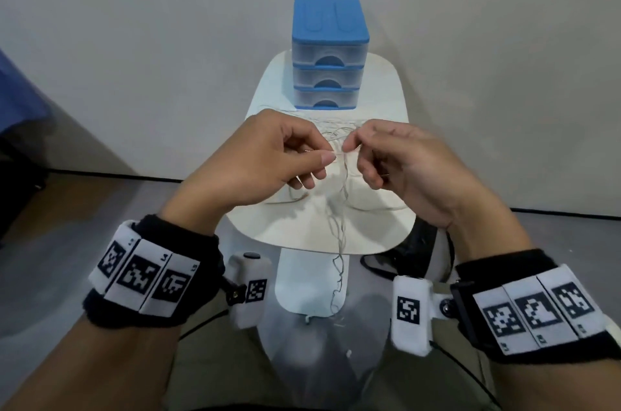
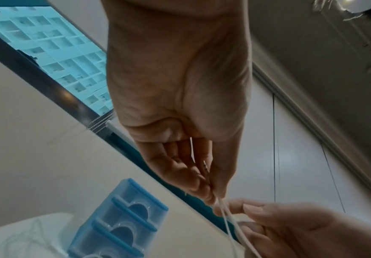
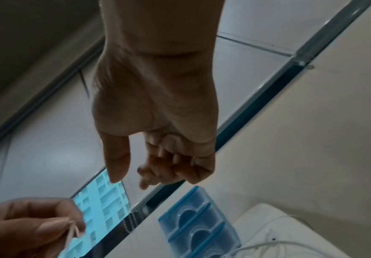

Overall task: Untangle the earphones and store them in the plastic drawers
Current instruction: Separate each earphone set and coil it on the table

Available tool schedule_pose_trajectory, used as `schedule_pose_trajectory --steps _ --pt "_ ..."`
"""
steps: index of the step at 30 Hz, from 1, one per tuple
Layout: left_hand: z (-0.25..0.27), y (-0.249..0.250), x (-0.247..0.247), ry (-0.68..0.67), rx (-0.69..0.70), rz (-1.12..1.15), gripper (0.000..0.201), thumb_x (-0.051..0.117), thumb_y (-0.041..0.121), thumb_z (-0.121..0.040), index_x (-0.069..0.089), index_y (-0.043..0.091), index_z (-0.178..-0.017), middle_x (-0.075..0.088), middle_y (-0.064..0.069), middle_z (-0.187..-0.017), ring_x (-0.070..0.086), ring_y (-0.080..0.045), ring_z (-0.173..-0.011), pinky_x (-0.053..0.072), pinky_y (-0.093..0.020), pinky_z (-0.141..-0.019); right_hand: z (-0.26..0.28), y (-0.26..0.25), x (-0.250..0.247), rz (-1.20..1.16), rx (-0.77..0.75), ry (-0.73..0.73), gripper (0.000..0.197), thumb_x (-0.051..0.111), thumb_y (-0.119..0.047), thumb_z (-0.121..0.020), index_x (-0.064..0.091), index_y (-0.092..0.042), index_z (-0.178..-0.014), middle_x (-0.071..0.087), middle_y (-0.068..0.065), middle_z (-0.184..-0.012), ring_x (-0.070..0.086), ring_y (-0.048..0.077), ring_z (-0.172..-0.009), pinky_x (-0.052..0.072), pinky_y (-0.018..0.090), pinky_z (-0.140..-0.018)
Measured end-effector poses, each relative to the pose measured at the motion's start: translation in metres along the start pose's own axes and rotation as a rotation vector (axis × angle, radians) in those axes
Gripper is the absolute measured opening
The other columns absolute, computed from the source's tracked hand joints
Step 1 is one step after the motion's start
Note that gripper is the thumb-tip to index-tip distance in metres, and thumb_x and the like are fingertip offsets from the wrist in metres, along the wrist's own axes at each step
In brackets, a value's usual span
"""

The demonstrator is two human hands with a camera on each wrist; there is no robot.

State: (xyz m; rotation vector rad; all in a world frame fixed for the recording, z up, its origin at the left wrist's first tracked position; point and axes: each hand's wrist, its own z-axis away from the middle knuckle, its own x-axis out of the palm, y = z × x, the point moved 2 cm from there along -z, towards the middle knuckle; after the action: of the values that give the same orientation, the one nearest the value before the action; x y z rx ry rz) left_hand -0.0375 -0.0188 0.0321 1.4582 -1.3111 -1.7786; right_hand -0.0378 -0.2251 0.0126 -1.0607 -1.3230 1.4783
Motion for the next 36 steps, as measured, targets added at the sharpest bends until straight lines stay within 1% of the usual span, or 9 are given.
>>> schedule_pose_trajectory --steps 4,8,11,15,20,26,29,33,36 --pt "-0.002 0.009 -0.012 0.068 0.052 -0.162 0.003 0.079 0.017 -0.091 0.079 0.018 -0.088 0.072 -0.002 -0.069 0.067 -0.011 -0.059 0.052 -0.020 -0.060 0.002 -0.012 -0.026 0.325 -0.076 0.184 0.011 0.071 -0.025 -0.096 0.067 -0.024 -0.106 0.049 -0.007 -0.060 0.042 0.013 -0.059 0.034 0.026 -0.060" --pt "-0.002 0.024 -0.018 0.070 0.109 -0.221 0.002 0.080 0.021 -0.089 0.079 0.022 -0.088 0.071 0.001 -0.068 0.068 -0.011 -0.061 0.054 -0.022 -0.063 0.005 -0.029 -0.006 0.518 -0.242 -0.037 0.015 0.074 -0.026 -0.094 0.074 -0.028 -0.110 0.057 -0.010 -0.072 0.046 0.008 -0.061 0.038 0.017 -0.063" --pt "-0.002 0.032 -0.024 0.090 0.155 -0.158 0.007 0.080 0.022 -0.090 0.077 0.017 -0.086 0.069 -0.001 -0.068 0.065 -0.012 -0.059 0.055 -0.028 -0.062 0.005 -0.032 0.015 0.552 -0.279 -0.114 0.012 0.070 -0.029 -0.096 0.079 -0.021 -0.091 0.057 -0.011 -0.066 0.046 0.012 -0.063 0.038 0.029 -0.065" --pt "-0.001 0.040 -0.033 0.110 0.209 -0.095 0.017 0.079 0.021 -0.090 0.071 0.010 -0.080 0.064 0.006 -0.062 0.058 -0.009 -0.056 0.048 -0.021 -0.054 0.006 -0.042 0.028 0.451 -0.312 -0.121 0.030 0.069 -0.039 -0.091 0.075 -0.010 -0.086 0.067 0.023 -0.085 0.056 0.035 -0.074 0.048 0.049 -0.072" --pt "-0.003 0.049 -0.035 0.155 0.315 0.023 0.028 0.076 0.025 -0.093 0.064 0.002 -0.083 0.066 0.002 -0.066 0.057 -0.014 -0.062 0.043 -0.021 -0.055 0.006 -0.066 0.032 0.376 -0.382 -0.058 0.023 0.066 -0.023 -0.100 0.079 -0.008 -0.088 0.062 -0.015 -0.061 0.047 0.004 -0.061 0.038 0.023 -0.062" --pt "0.003 0.031 -0.027 -0.012 0.200 0.126 0.028 0.059 0.037 -0.098 0.074 0.014 -0.099 0.076 -0.001 -0.101 0.070 -0.020 -0.101 0.052 -0.033 -0.085 0.011 -0.089 0.028 0.229 -0.420 0.076 0.021 0.061 -0.022 -0.102 0.081 -0.014 -0.102 0.060 -0.023 -0.064 0.057 -0.007 -0.071 0.040 0.002 -0.064" --pt "-0.001 0.035 -0.011 0.068 0.261 0.264 0.027 0.057 0.027 -0.101 0.075 0.008 -0.108 0.078 -0.002 -0.101 0.071 -0.021 -0.103 0.052 -0.035 -0.089 0.009 -0.089 0.036 0.186 -0.417 0.059 0.021 0.063 -0.023 -0.101 0.080 -0.030 -0.092 0.059 -0.014 -0.077 0.052 0.003 -0.078 0.040 0.005 -0.064" --pt "-0.006 0.045 0.002 0.139 0.303 0.295 0.034 0.051 0.022 -0.108 0.075 0.002 -0.097 0.078 -0.004 -0.090 0.070 -0.020 -0.091 0.047 -0.038 -0.086 0.005 -0.090 0.037 0.072 -0.471 0.148 0.018 0.062 -0.015 -0.102 0.079 -0.016 -0.095 0.053 0.005 -0.086 0.057 0.005 -0.072 0.046 0.014 -0.063" --pt "-0.002 0.049 0.009 0.081 0.294 0.256 0.041 0.047 0.022 -0.110 0.075 0.004 -0.086 0.078 -0.008 -0.085 0.070 -0.024 -0.087 0.048 -0.037 -0.088 0.000 -0.093 0.017 0.156 -0.524 0.339 0.021 0.061 -0.015 -0.102 0.080 -0.005 -0.098 0.065 -0.007 -0.075 0.056 -0.003 -0.065 0.040 0.010 -0.061"
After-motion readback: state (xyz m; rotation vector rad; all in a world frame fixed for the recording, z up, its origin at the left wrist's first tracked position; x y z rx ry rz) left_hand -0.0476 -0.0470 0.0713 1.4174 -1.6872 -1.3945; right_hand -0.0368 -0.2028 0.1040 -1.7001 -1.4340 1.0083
